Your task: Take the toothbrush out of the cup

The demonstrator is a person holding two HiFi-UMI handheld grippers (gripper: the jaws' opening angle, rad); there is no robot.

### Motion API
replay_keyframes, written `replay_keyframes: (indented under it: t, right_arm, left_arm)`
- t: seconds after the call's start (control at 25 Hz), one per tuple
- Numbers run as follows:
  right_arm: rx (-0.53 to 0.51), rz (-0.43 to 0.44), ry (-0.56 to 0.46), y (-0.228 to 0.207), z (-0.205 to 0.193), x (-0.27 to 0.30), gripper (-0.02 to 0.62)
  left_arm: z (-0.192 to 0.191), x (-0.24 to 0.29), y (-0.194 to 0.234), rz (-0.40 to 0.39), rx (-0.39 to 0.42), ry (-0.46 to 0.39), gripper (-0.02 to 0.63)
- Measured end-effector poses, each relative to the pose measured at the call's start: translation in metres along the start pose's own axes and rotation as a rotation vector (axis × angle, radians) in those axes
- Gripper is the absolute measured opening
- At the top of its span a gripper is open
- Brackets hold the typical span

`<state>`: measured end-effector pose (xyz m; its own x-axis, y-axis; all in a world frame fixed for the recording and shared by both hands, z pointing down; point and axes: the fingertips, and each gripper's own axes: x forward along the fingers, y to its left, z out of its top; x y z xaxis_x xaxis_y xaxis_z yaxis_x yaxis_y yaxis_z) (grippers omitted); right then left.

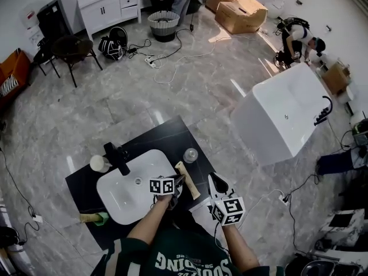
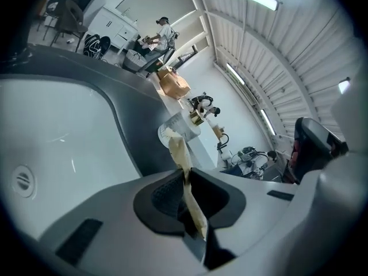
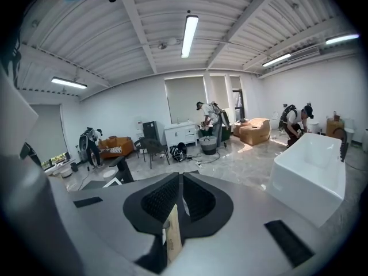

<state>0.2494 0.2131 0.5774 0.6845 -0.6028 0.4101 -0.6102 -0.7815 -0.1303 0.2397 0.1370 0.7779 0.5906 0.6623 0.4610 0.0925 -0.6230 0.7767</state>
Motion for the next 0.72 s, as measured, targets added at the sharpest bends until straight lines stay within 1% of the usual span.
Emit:
replay_keyframes:
  t: [0.2, 0.28, 0.48, 0.56, 0.72]
  right_arm:
    - [0.002, -0.016, 0.008, -0.009, -0.002, 0.0, 0.043]
    - [0.003, -0.023, 0.012, -0.013, -0.001, -0.001, 0.043]
    - [0.009, -0.033, 0.018, -0.021, -0.001, 0.001, 0.042]
    - [0.009, -0.029, 0.022, -0.021, -0.001, 0.002, 0.043]
    - [0.009, -0.015, 0.028, -0.018, -0.002, 0.005, 0.041]
  left_arm:
    - [-0.007, 0.009, 0.015, 0.061, 0.017, 0.068, 0.044]
    - [-0.009, 0.01, 0.018, 0.091, 0.023, 0.082, 0.052]
    - [-0.012, 0.012, 0.023, 0.118, 0.028, 0.065, 0.079]
    - [-0.013, 0.011, 0.024, 0.12, 0.022, 0.059, 0.101]
    - [-0.012, 0.005, 0.025, 0.127, 0.019, 0.041, 0.114]
